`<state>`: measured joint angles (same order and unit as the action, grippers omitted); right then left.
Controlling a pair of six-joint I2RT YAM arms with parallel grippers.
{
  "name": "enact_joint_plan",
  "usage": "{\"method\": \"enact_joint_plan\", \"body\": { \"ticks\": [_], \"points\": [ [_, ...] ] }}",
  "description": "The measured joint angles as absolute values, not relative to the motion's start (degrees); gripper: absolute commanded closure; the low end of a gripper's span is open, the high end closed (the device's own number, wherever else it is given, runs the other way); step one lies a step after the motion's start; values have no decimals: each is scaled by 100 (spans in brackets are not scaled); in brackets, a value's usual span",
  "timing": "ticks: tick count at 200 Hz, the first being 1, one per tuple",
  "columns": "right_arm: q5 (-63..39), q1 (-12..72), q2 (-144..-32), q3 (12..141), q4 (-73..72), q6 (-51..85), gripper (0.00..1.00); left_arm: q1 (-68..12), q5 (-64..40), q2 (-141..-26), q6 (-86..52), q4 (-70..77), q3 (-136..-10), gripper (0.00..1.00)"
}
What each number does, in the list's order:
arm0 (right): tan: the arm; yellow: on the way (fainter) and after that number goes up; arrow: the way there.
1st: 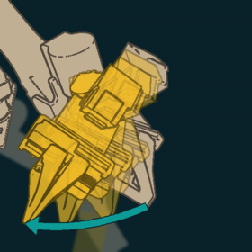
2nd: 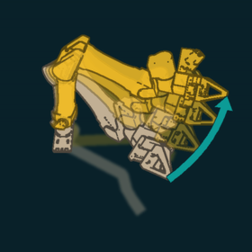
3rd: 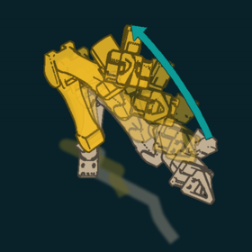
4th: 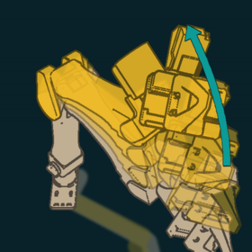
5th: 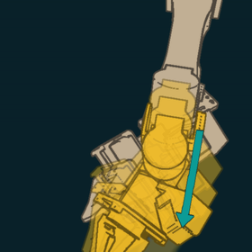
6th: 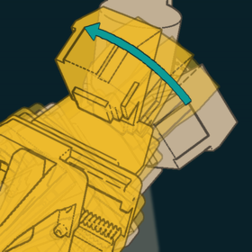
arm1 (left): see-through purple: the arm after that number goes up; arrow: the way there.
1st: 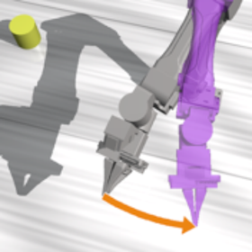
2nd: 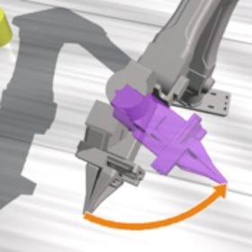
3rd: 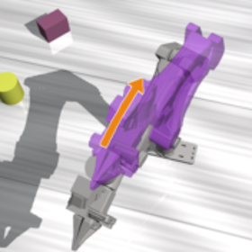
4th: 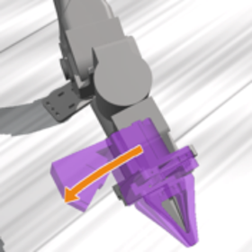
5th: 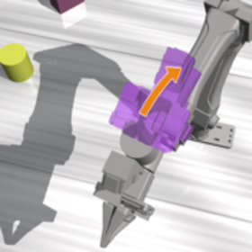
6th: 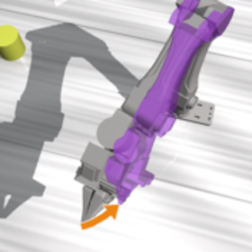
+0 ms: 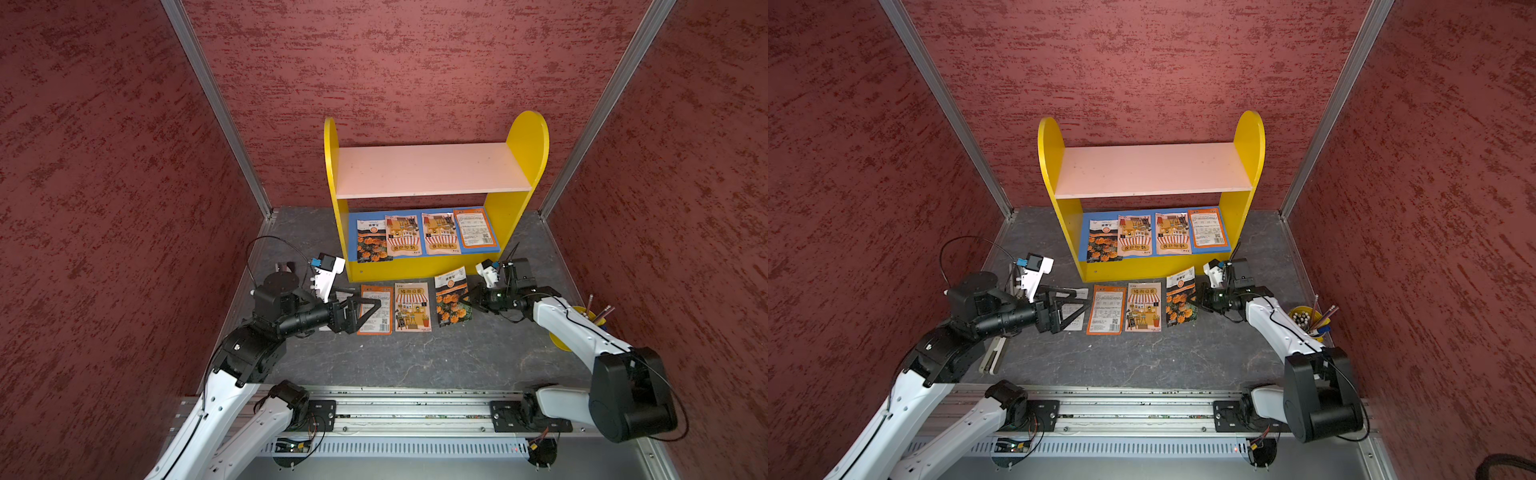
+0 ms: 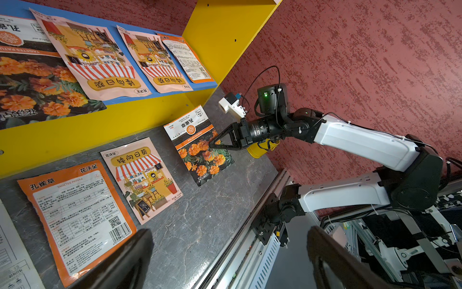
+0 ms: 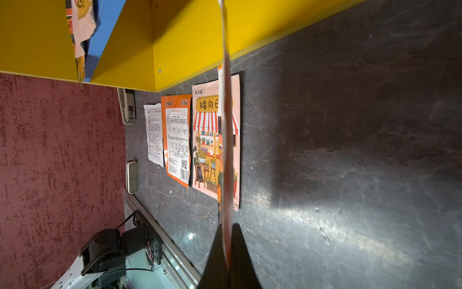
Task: Take the seed bag off the shelf
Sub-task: Place the seed packet at the center of the board.
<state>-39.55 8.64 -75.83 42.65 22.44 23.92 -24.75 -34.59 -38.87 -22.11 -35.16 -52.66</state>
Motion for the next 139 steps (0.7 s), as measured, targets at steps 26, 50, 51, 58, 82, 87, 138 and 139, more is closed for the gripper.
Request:
{"method": "enact_joint_plan", "body": {
  "ticks": [26,50,51,58,82,87,138,139],
  "points": [
    [-3964,840,-7797,4265,2139,2320,100,-2475,-3459,-3889,-2211,-3511,-5227,0],
    [-3964,834,-7964,4265,2016,2265,100,-2475,-3461,-3894,-2215,-3496,-5175,0],
    [-3964,834,-7968,4265,2012,2265,100,-2475,-3461,-3894,-2215,-3496,-5172,0],
    [-3962,834,-8025,4265,1975,2246,100,-2475,-3461,-3898,-2217,-3494,-5153,0],
    [-3953,834,-8184,4265,1881,2220,100,-2475,-3461,-3905,-2220,-3476,-5122,0],
    [-3948,834,-8213,4265,1865,2213,100,-2475,-3461,-3909,-2220,-3465,-5116,0],
    [-3857,829,-8549,4265,1793,2115,100,-2475,-3463,-3909,-2244,-3347,-5009,0],
    [-3852,829,-8556,4265,1793,2112,100,-2475,-3463,-3909,-2244,-3347,-5006,0]
  ]
}}
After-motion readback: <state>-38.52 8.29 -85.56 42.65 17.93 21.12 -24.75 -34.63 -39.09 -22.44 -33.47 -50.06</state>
